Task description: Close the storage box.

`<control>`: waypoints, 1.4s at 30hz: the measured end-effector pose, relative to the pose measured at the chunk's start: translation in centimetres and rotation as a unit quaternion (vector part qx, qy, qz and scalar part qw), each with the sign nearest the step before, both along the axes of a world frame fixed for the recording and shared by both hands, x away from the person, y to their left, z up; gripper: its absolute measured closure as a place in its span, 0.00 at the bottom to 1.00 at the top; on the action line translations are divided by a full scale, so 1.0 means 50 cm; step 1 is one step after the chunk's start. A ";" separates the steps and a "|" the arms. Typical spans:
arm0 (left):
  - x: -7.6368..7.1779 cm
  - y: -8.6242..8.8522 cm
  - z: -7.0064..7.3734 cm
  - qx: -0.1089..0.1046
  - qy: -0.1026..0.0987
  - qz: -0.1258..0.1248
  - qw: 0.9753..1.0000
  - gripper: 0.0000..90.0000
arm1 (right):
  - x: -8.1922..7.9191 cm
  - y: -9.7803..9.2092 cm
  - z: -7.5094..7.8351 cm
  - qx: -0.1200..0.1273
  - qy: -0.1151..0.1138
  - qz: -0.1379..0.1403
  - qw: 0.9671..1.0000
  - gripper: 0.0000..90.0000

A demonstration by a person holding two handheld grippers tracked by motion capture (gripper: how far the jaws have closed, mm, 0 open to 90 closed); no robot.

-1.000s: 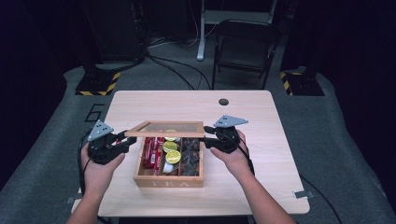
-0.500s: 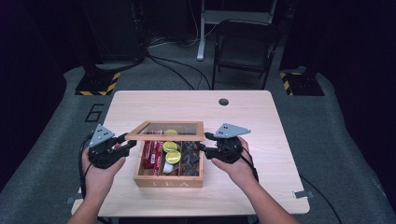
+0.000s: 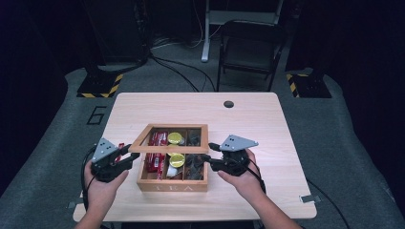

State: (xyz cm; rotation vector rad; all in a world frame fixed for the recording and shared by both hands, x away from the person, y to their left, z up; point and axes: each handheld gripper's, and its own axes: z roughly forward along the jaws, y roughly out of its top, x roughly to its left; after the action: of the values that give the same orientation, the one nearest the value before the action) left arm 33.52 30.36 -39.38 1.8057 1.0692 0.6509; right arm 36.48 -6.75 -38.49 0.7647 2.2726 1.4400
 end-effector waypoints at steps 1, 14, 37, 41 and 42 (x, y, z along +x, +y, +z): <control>-0.003 0.000 -0.004 -0.001 -0.002 0.001 1.000 0.68 | -0.001 0.000 -0.002 -0.003 0.000 0.001 1.000 0.58; -0.032 0.004 -0.035 0.011 0.005 -0.024 1.000 0.62 | -0.025 -0.002 -0.043 -0.009 0.009 0.003 1.000 0.58; -0.058 0.016 -0.094 -0.002 0.020 -0.037 0.999 0.61 | -0.047 -0.001 -0.103 -0.019 0.024 0.004 1.000 0.58; -0.059 0.016 -0.099 0.002 0.022 -0.039 0.999 0.61 | -0.049 -0.001 -0.109 -0.019 0.028 0.003 0.999 0.58; -0.060 0.016 -0.100 0.002 0.023 -0.040 0.999 0.61 | -0.049 0.000 -0.111 -0.021 0.027 0.003 0.999 0.58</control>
State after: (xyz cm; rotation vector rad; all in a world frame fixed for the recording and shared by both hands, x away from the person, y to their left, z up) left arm 30.54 31.15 -44.40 1.8638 1.0212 0.5669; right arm 34.01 -6.77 -44.02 0.7946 2.3398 1.3860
